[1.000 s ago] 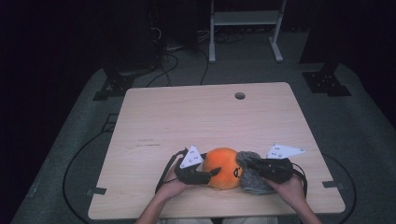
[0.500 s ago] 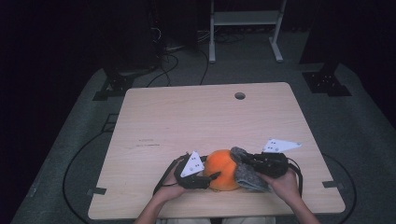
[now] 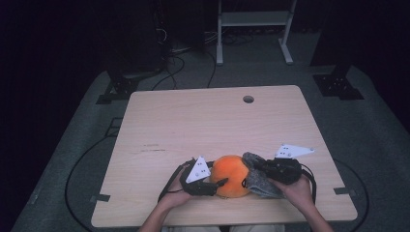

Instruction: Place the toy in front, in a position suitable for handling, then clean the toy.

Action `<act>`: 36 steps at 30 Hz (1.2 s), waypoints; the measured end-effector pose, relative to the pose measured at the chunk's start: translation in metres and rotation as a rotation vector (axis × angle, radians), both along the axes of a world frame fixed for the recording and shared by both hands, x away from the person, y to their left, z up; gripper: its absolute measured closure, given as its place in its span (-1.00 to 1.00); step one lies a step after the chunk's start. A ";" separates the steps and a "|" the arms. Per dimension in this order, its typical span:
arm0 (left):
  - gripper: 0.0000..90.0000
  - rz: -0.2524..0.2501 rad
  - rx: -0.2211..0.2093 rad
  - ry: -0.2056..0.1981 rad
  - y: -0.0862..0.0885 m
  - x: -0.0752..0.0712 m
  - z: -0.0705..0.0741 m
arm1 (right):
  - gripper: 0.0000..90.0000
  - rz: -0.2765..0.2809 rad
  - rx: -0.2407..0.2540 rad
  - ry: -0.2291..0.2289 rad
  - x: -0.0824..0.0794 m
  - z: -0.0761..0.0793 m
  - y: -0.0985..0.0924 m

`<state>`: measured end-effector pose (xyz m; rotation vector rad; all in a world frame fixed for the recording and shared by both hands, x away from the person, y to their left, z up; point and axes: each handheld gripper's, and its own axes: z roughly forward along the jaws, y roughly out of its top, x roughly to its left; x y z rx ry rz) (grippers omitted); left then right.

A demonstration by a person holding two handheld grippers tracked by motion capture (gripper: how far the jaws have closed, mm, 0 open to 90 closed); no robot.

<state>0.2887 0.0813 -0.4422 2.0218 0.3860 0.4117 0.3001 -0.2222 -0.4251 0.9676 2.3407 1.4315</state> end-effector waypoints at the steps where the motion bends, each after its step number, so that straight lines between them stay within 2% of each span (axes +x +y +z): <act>1: -0.22 -0.002 0.000 0.000 0.000 0.000 0.000 | 0.83 0.002 0.002 0.001 0.000 0.000 0.000; 7: -0.23 -0.003 0.010 -0.003 0.000 -0.001 0.000 | 0.83 0.004 0.004 -0.007 -0.003 0.001 0.000; 10: -0.23 -0.005 0.006 -0.003 -0.001 0.000 0.000 | 0.83 0.026 0.028 -0.024 -0.008 0.009 0.005; 11: -0.23 -0.008 0.005 -0.003 -0.001 0.000 0.000 | 0.83 0.060 0.045 -0.046 -0.011 0.014 0.013; 12: -0.23 -0.008 0.005 -0.003 -0.001 0.000 0.000 | 0.83 0.060 0.045 -0.046 -0.011 0.014 0.013; 13: -0.23 -0.004 0.011 -0.002 0.000 0.000 -0.001 | 0.83 0.083 0.037 -0.068 -0.013 0.018 0.023; 15: -0.23 -0.003 0.014 0.000 0.000 0.000 -0.001 | 0.83 0.090 0.023 -0.084 -0.013 0.019 0.029; 18: -0.23 -0.002 0.009 0.003 0.001 0.000 -0.001 | 0.83 0.089 0.029 -0.074 -0.010 0.018 0.027; 21: -0.23 -0.003 0.012 -0.013 -0.002 -0.001 0.001 | 0.83 0.060 0.027 -0.046 -0.007 0.011 0.018; 24: -0.22 0.004 0.007 -0.013 -0.002 -0.002 0.001 | 0.83 0.044 0.031 -0.026 -0.004 0.008 0.012; 26: -0.20 0.008 0.007 -0.013 -0.001 -0.002 0.002 | 0.83 0.022 0.017 -0.013 -0.003 0.005 0.006; 27: -0.16 0.019 -0.006 -0.011 -0.001 -0.002 0.003 | 0.83 -0.002 0.009 0.005 -0.003 0.003 0.000; 30: -0.13 0.040 -0.006 -0.013 -0.001 -0.001 0.003 | 0.83 -0.023 -0.002 0.014 -0.002 0.002 -0.005; 32: -0.12 0.067 -0.022 0.008 -0.001 0.002 0.002 | 0.83 -0.029 0.019 0.015 -0.002 0.003 -0.007; 33: -0.11 0.095 -0.038 0.033 0.001 0.004 0.000 | 0.83 -0.019 0.041 0.000 -0.004 0.007 -0.004; 34: -0.11 0.095 -0.038 0.033 0.001 0.004 0.000 | 0.83 -0.019 0.041 0.000 -0.004 0.007 -0.004; 35: -0.11 0.124 -0.057 0.065 0.002 0.008 -0.002 | 0.83 0.009 0.062 -0.017 -0.007 0.011 0.003; 36: -0.12 0.124 -0.057 0.065 0.002 0.008 -0.002 | 0.83 0.009 0.062 -0.017 -0.007 0.011 0.003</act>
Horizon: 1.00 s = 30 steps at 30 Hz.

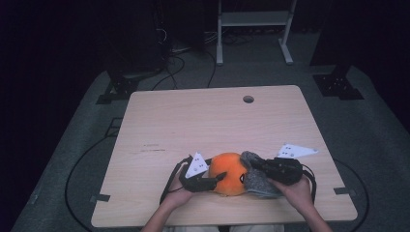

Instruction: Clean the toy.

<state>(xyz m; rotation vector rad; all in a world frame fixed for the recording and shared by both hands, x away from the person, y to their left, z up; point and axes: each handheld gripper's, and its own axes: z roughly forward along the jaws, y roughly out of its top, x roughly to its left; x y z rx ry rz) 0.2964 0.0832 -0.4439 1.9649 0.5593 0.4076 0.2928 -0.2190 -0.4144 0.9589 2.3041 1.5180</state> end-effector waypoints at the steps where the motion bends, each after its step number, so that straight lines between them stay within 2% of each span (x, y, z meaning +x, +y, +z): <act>1: -0.12 0.014 -0.006 0.012 0.000 0.001 -0.001 | 0.83 0.017 -0.002 -0.005 -0.002 0.001 0.005; 4: -0.13 0.021 -0.005 0.025 0.000 0.002 -0.001 | 0.83 0.032 -0.056 -0.040 -0.005 0.000 0.017; 6: -0.17 0.015 -0.014 0.034 0.001 0.003 -0.001 | 0.83 0.022 -0.059 -0.034 -0.004 -0.002 0.015; 7: -0.22 -0.010 -0.036 0.049 0.001 0.003 -0.001 | 0.83 0.001 -0.070 -0.024 -0.001 -0.006 0.011; 10: -0.30 -0.035 -0.057 0.061 0.002 0.003 0.000 | 0.83 -0.014 -0.063 -0.005 0.003 -0.011 0.006; 12: -0.34 -0.055 -0.064 0.069 0.003 0.004 0.001 | 0.83 -0.025 -0.063 -0.001 0.007 -0.015 0.003; 13: -0.37 -0.081 -0.063 0.083 0.005 0.005 0.004 | 0.83 -0.031 -0.066 -0.001 0.009 -0.015 0.003; 18: -0.34 -0.100 -0.056 0.090 0.007 0.005 0.004 | 0.83 -0.044 -0.079 -0.013 0.010 -0.017 0.004; 20: -0.28 -0.081 -0.041 0.077 0.008 0.005 0.004 | 0.83 -0.050 -0.080 -0.013 0.010 -0.017 0.004; 21: -0.22 -0.040 -0.013 0.058 0.005 0.004 0.003 | 0.83 -0.055 -0.074 -0.015 0.009 -0.015 0.004; 24: -0.21 -0.019 -0.009 0.055 0.005 0.004 0.003 | 0.83 -0.051 -0.073 -0.042 0.002 -0.009 0.005; 25: -0.21 -0.006 -0.012 0.060 0.005 0.005 0.002 | 0.83 -0.030 -0.053 -0.052 -0.007 -0.003 0.006; 26: -0.21 0.003 -0.022 0.069 0.005 0.006 0.001 | 0.83 -0.030 -0.053 -0.052 -0.007 -0.003 0.006; 27: -0.25 0.019 -0.024 0.072 0.005 0.007 0.000 | 0.83 0.005 -0.055 -0.065 -0.016 -0.001 0.011; 28: -0.29 0.019 -0.024 0.072 0.005 0.007 0.000 | 0.83 0.005 -0.055 -0.065 -0.016 -0.001 0.011; 30: -0.37 0.029 -0.014 0.051 0.004 0.006 0.000 | 0.82 0.029 -0.103 -0.085 -0.022 -0.002 0.022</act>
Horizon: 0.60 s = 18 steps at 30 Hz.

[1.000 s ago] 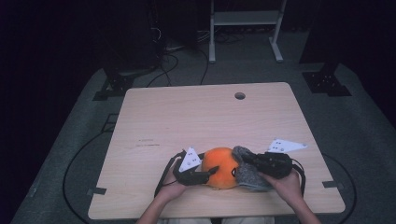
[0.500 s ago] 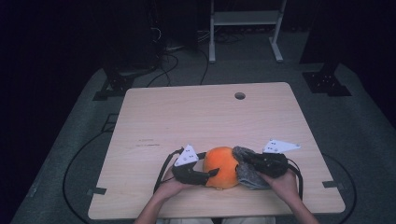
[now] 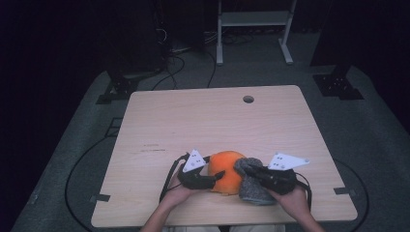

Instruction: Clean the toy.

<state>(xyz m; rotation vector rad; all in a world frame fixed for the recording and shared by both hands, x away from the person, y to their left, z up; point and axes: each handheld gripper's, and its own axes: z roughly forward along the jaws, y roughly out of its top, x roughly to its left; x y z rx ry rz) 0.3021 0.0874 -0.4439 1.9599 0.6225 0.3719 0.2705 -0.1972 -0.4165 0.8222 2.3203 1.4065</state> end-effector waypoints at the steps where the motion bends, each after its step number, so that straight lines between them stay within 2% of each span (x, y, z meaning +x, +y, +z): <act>1: -0.48 0.004 0.000 -0.015 0.000 -0.001 0.000 | 0.83 0.004 -0.028 -0.019 0.001 -0.002 0.006; 3: -0.46 0.002 -0.008 -0.050 0.001 -0.003 0.002 | 0.83 -0.009 -0.024 -0.015 0.006 -0.003 0.005; 4: -0.46 -0.002 -0.015 -0.052 0.001 -0.004 0.003 | 0.83 -0.009 -0.024 -0.015 0.006 -0.003 0.005; 8: -0.36 -0.029 -0.013 -0.050 0.000 -0.006 0.005 | 0.83 -0.036 -0.018 -0.002 0.018 -0.007 0.000; 9: -0.33 -0.048 -0.024 -0.044 0.001 -0.006 0.005 | 0.83 -0.047 -0.020 0.000 0.021 -0.008 -0.002; 13: -0.29 -0.077 -0.026 -0.033 0.005 -0.007 0.006 | 0.83 -0.066 -0.021 -0.001 0.026 -0.009 -0.004; 16: -0.23 -0.073 -0.016 -0.036 0.005 -0.007 0.006 | 0.82 -0.080 -0.016 0.007 0.031 -0.011 -0.006; 18: -0.18 -0.053 -0.004 -0.044 0.003 -0.008 0.005 | 0.82 -0.082 -0.015 0.006 0.030 -0.011 -0.007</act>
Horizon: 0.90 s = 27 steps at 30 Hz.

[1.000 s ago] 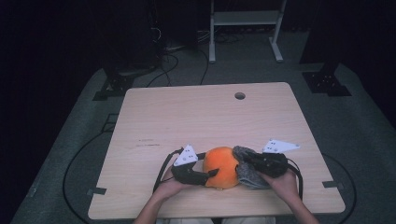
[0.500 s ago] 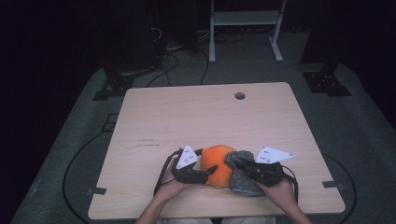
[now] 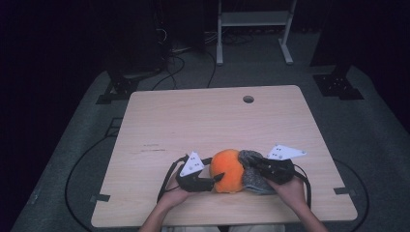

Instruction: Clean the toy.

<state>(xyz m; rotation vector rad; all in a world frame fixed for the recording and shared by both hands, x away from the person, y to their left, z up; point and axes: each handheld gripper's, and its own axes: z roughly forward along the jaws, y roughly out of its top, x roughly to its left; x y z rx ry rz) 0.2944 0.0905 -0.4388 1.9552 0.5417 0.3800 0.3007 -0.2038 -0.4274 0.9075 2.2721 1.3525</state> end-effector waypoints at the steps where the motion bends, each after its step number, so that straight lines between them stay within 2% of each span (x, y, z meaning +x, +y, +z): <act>1: -0.14 0.020 0.018 -0.003 -0.001 0.000 -0.001 | 0.83 0.000 0.004 -0.004 -0.003 0.003 0.000; 5: -0.12 0.033 0.016 0.011 0.000 0.002 -0.002 | 0.83 0.012 0.019 -0.032 -0.013 0.013 -0.001; 7: -0.11 0.045 0.018 0.013 0.000 0.004 -0.004 | 0.83 0.067 0.036 -0.055 -0.028 0.020 0.008; 8: -0.11 0.045 0.018 0.013 0.000 0.004 -0.004 | 0.83 0.067 0.036 -0.055 -0.028 0.020 0.008; 10: -0.11 0.047 0.017 0.018 0.000 0.004 -0.004 | 0.82 0.100 0.004 -0.063 -0.034 0.017 0.021; 11: -0.14 0.024 0.004 0.031 0.002 0.004 -0.003 | 0.82 0.110 -0.045 -0.068 -0.032 0.011 0.031; 13: -0.17 0.005 -0.005 0.040 0.004 0.005 -0.002 | 0.82 0.109 -0.047 -0.064 -0.030 0.009 0.031; 15: -0.20 0.001 -0.033 0.060 0.007 0.007 -0.001 | 0.82 0.098 -0.048 -0.065 -0.024 0.006 0.028; 19: -0.14 0.026 -0.016 0.032 0.002 0.006 -0.001 | 0.82 0.061 -0.052 -0.067 -0.018 0.004 0.018; 23: -0.08 0.052 -0.007 0.032 0.001 0.007 -0.002 | 0.82 0.040 -0.062 -0.073 -0.022 0.006 0.013; 26: -0.06 0.064 -0.018 0.054 0.003 0.011 -0.003 | 0.82 0.099 -0.058 -0.106 -0.038 0.010 0.017; 27: -0.06 0.067 -0.020 0.056 0.002 0.012 -0.004 | 0.82 0.175 -0.081 -0.138 -0.047 0.010 0.028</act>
